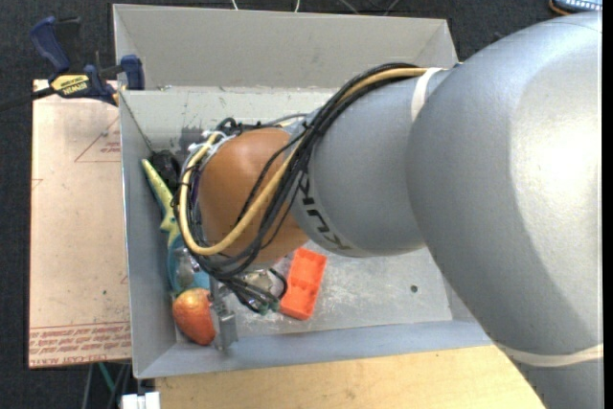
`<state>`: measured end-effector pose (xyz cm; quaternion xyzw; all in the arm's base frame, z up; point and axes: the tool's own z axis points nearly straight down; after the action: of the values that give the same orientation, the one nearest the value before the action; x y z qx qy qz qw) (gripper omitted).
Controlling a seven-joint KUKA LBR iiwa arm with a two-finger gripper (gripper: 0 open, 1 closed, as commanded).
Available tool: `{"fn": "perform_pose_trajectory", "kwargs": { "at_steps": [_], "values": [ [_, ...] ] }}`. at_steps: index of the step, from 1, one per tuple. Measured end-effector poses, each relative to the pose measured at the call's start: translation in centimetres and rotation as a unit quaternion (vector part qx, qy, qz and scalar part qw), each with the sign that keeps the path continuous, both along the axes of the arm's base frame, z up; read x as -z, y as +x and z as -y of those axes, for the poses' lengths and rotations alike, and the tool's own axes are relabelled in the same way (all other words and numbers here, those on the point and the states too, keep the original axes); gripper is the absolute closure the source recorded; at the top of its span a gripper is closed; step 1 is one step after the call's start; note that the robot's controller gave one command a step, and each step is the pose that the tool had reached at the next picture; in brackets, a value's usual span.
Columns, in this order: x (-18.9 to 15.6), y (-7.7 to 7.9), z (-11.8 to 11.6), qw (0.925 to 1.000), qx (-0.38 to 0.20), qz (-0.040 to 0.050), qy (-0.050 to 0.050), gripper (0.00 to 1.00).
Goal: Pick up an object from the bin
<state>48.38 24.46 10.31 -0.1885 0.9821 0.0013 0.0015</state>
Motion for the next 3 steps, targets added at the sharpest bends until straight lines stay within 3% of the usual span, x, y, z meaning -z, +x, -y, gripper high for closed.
{"fn": "perform_pose_trajectory", "kwargs": {
  "at_steps": [1,2,3],
  "values": [
    [-0.7,-0.2,-0.2,0.997,-0.078,0.0009,0.0,0.0],
    [3.0,0.3,0.0,0.9776,-0.21,0.0101,0.001,0.0],
    [3.1,0.2,0.3,0.9637,-0.267,0.0091,0.001,1.0]
  ]
}}
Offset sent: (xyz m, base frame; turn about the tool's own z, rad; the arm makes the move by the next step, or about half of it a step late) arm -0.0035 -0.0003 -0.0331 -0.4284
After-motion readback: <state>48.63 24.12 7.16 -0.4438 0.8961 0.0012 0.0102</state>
